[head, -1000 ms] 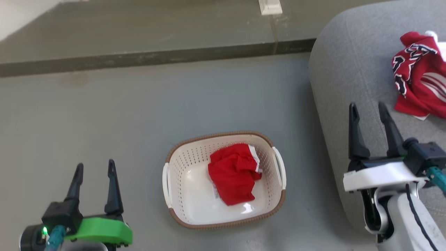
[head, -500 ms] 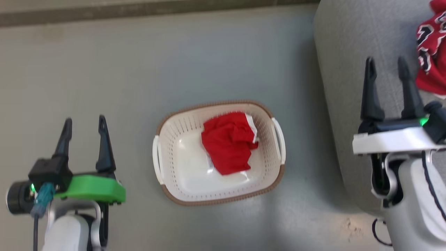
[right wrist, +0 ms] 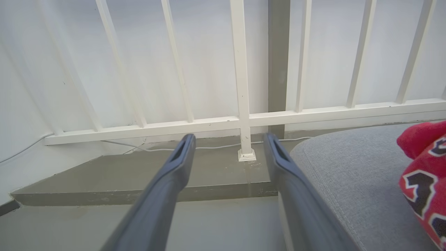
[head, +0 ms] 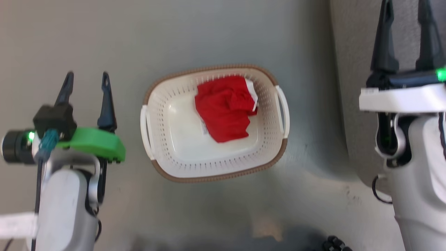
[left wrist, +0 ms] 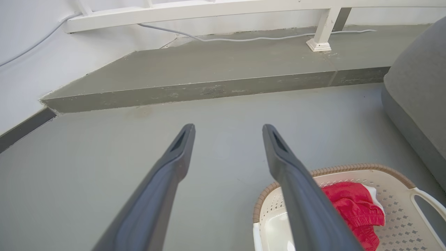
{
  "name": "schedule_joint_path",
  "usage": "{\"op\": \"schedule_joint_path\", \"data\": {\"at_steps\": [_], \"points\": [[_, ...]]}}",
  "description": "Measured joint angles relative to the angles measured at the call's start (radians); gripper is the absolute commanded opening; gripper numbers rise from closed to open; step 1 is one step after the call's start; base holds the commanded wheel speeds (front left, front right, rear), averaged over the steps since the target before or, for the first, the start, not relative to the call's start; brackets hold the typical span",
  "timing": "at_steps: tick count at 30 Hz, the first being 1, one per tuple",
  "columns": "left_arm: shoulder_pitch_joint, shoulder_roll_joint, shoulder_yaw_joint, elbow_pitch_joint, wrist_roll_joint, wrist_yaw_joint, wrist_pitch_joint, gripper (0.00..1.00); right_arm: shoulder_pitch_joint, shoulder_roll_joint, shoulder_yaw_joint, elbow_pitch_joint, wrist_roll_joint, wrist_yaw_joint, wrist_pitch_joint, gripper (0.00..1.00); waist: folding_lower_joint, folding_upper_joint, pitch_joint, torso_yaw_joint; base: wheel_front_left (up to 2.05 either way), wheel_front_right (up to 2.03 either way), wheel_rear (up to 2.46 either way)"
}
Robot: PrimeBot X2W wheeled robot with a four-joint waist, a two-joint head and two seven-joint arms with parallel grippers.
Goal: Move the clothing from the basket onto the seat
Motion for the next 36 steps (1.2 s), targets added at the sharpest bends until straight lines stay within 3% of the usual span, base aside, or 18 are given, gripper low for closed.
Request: {"op": "schedule_joint_path", "data": {"at_steps": [17,36], "points": [[-0.303,0.026,-0.124,0.18,0.113,-0.097,0.071,1.0,-0.201,0.019,0.034,-0.05,-0.001,0.01,0.0,1.0,0.0,0.0,0.245,-0.058,0.0,0.0,0.0],[-0.404,0.03,-0.305,0.385,0.196,-0.196,0.094,1.0,-0.256,0.043,0.055,-0.065,-0.001,0.011,0.0,1.0,-0.0001,0.0,0.343,-0.184,0.0,0.0,0.0]]}}
